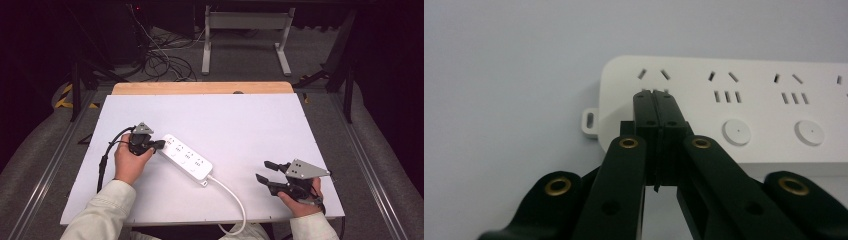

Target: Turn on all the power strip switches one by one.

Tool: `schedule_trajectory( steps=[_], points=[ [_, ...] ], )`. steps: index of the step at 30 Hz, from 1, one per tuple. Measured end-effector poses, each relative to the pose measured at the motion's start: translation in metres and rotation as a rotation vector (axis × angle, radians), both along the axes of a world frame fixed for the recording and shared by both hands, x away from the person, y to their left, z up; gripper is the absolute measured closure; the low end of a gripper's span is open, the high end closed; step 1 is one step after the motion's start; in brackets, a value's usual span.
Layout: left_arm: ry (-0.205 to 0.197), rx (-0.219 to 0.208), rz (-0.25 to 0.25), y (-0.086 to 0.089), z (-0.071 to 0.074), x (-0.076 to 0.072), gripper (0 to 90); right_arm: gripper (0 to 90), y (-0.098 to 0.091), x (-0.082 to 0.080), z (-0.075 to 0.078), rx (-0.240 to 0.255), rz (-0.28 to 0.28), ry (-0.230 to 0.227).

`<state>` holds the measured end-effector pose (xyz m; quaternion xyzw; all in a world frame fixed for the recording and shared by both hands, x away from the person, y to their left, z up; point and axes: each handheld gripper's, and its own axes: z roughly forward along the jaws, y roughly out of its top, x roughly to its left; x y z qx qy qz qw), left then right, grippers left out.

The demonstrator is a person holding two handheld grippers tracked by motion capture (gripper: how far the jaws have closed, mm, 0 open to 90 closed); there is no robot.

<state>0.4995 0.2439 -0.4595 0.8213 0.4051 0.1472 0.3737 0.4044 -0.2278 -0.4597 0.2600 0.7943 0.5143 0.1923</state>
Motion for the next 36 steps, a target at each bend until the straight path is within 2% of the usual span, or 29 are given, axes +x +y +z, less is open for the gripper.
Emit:
schedule_trajectory(
  steps=[1, 2, 5, 6, 12, 16, 17, 21, 24, 33, 36],
  points=[
    [-0.027, -0.038, -0.002, 0.002, 0.006, -0.004, 90.0, 46.0, 0.0, 0.0, 0.0, 0.001, 0.0, 0.0],
    [-0.041, -0.055, -0.004, 0.001, 0.01, -0.006, 90.0, 46.0, -0.001, 0.0, 0.0, 0.002, -0.001, 0.001],
    [-0.063, -0.064, -0.014, 0.0, 0.016, -0.011, 90.0, 46.0, -0.001, 0.001, -0.001, -0.002, -0.002, 0.003],
    [-0.072, -0.056, -0.025, -0.001, 0.019, -0.013, 90.0, 46.0, -0.001, 0.001, -0.001, -0.002, -0.002, 0.003],
    [-0.06, -0.069, -0.055, -0.009, 0.02, -0.02, 90.0, 46.0, 0.0, 0.0, -0.001, -0.002, 0.004, 0.002],
    [-0.071, -0.031, -0.102, -0.021, 0.016, -0.026, 90.0, 45.9, 0.0, 0.001, -0.001, -0.006, 0.004, 0.003],
    [-0.079, -0.004, -0.106, -0.023, 0.014, -0.027, 90.0, 46.0, 0.0, 0.001, -0.001, -0.005, 0.006, 0.002],
    [-0.056, -0.034, -0.121, -0.029, 0.007, -0.027, 90.0, 45.9, 0.001, 0.001, -0.001, -0.004, 0.006, 0.005],
    [-0.043, -0.031, -0.116, -0.031, 0.003, -0.028, 90.0, 45.9, 0.001, 0.0, -0.001, -0.006, 0.007, 0.002],
    [-0.049, 0.002, -0.107, -0.031, -0.002, -0.025, 90.0, 46.0, 0.001, 0.001, -0.002, -0.009, 0.005, 0.007],
    [-0.048, 0.002, -0.098, -0.031, -0.003, -0.025, 90.0, 46.0, 0.001, 0.001, -0.002, -0.01, 0.007, 0.005]
  ],
)
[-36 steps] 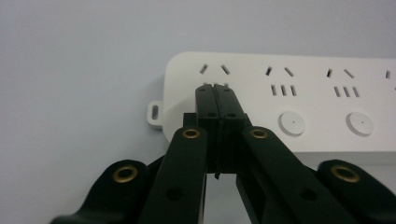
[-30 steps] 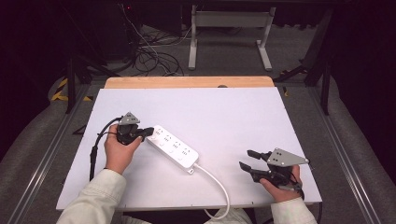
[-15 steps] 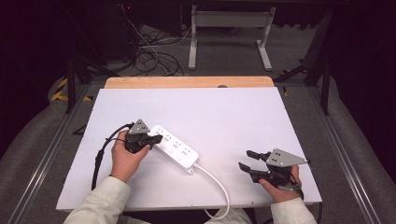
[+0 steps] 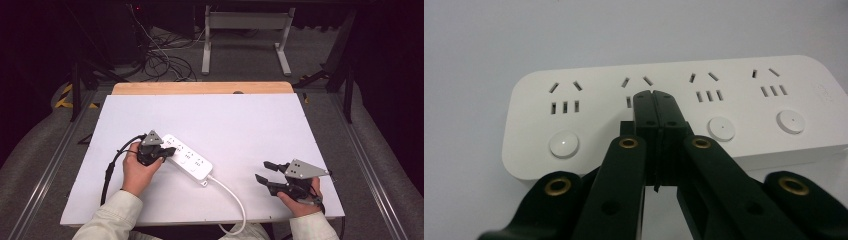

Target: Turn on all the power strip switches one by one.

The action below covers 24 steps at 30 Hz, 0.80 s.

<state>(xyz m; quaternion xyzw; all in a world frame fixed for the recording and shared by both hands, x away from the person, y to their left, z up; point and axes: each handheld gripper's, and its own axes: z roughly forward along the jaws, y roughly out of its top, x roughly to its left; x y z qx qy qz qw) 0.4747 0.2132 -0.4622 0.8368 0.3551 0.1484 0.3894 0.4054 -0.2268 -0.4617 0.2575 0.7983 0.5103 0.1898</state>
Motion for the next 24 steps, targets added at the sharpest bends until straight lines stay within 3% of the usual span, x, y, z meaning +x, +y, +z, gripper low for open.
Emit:
schedule_trajectory(
  steps=[4, 18, 22, 24],
  points=[
    [0.013, -0.003, 0.002, -0.0007, -0.0019, 0.0004, 90.0, 46.0, 0.0002, 0.0002, -0.0004, 0.001, 0.002, 0.002],
    [-0.002, -0.006, -0.001, -0.0012, -0.004, 0.0022, 90.0, 46.0, 0.0002, 0.0001, -0.0006, -0.002, 0.001, 0.003],
    [-0.012, 0.013, 0.002, -0.0013, -0.0041, 0.0015, 90.0, 46.0, 0.0003, 0.0, -0.0006, -0.002, 0.001, 0.004],
    [-0.004, -0.002, -0.001, -0.0015, -0.005, 0.0014, 90.0, 46.0, 0.0006, -0.0001, -0.0007, -0.002, 0.002, 0.004]
  ],
)
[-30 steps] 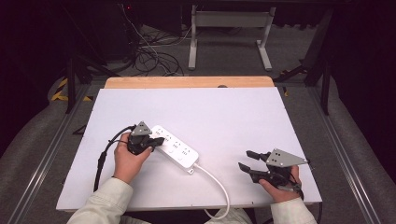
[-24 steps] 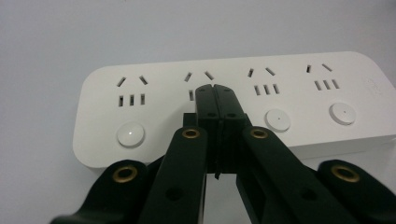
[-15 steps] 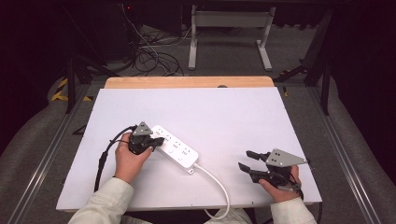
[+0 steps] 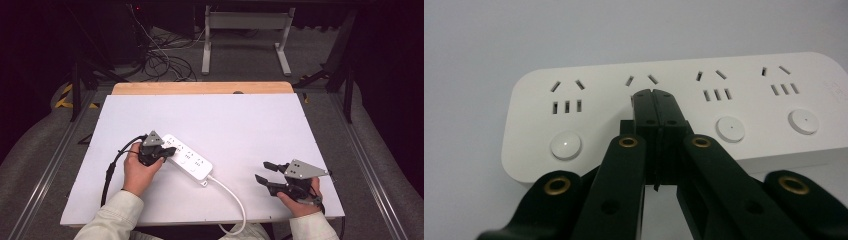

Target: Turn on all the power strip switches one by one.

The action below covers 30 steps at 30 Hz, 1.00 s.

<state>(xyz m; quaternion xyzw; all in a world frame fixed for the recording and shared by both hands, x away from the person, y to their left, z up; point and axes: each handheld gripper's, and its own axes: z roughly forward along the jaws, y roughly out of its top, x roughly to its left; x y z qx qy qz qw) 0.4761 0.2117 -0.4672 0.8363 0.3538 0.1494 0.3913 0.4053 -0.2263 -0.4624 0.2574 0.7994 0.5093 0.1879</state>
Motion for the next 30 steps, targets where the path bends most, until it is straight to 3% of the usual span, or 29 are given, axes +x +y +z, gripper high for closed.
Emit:
schedule_trajectory(
  steps=[3, 6, 10, 16, 30],
  points=[
    [-0.008, 0.006, -0.003, 0.0011, -0.0005, 0.0003, 90.0, 46.0, 0.0001, 0.0, -0.0001, -0.001, 0.0, 0.0],
    [0.01, -0.026, 0.002, 0.0018, -0.0023, 0.0005, 90.0, 46.0, 0.0002, 0.0, -0.0001, -0.001, 0.0, 0.0],
    [0.014, -0.025, -0.003, 0.0031, -0.0026, 0.0013, 90.0, 46.0, 0.0003, 0.0002, -0.0004, -0.004, 0.001, 0.0],
    [0.021, -0.056, 0.007, 0.0062, -0.0048, 0.0036, 90.0, 46.0, 0.0008, 0.0, -0.0005, -0.004, 0.003, 0.001],
    [0.03, -0.05, 0.01, 0.0048, -0.0048, 0.0026, 90.0, 46.0, 0.0016, -0.0002, -0.0008, -0.006, 0.004, 0.003]
  ],
)
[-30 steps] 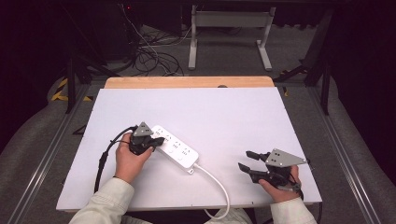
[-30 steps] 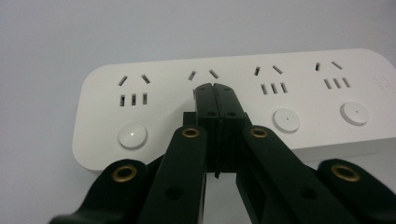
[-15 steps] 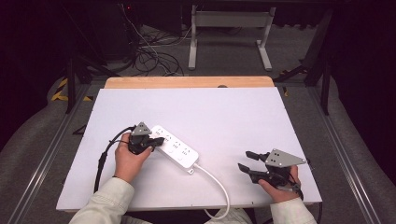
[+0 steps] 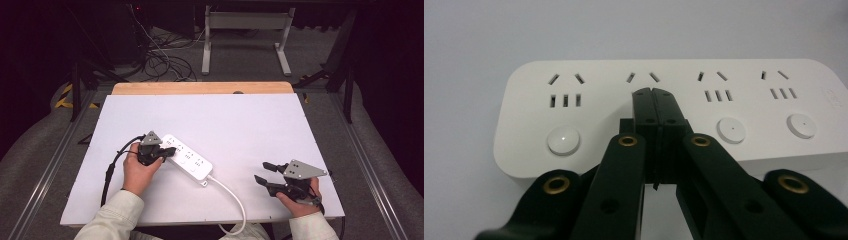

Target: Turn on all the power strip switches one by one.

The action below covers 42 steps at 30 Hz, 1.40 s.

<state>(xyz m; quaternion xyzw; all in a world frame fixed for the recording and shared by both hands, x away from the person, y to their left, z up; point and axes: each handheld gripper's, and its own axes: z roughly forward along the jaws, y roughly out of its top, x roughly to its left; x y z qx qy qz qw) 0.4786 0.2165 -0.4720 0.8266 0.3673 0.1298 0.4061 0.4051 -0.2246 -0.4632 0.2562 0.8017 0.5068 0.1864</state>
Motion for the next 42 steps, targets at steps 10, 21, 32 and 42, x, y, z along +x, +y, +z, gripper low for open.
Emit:
schedule_trajectory(
  steps=[10, 21, 32, 42],
  points=[
    [-0.002, -0.002, 0.003, 0.001, 0.001, -0.002, 90.0, 46.0, 0.001, 0.0, 0.0, -0.003, -0.001, 0.001],
    [-0.081, -0.024, -0.02, -0.001, 0.035, -0.017, 90.0, 46.0, 0.0, 0.001, -0.001, -0.004, 0.001, 0.004],
    [-0.04, -0.037, -0.072, -0.017, 0.027, -0.023, 90.0, 46.0, -0.001, 0.001, -0.001, 0.0, 0.0, 0.006],
    [-0.006, 0.003, -0.087, -0.029, 0.015, -0.023, 90.0, 46.0, -0.001, 0.001, -0.001, 0.002, 0.003, 0.007]
  ],
)
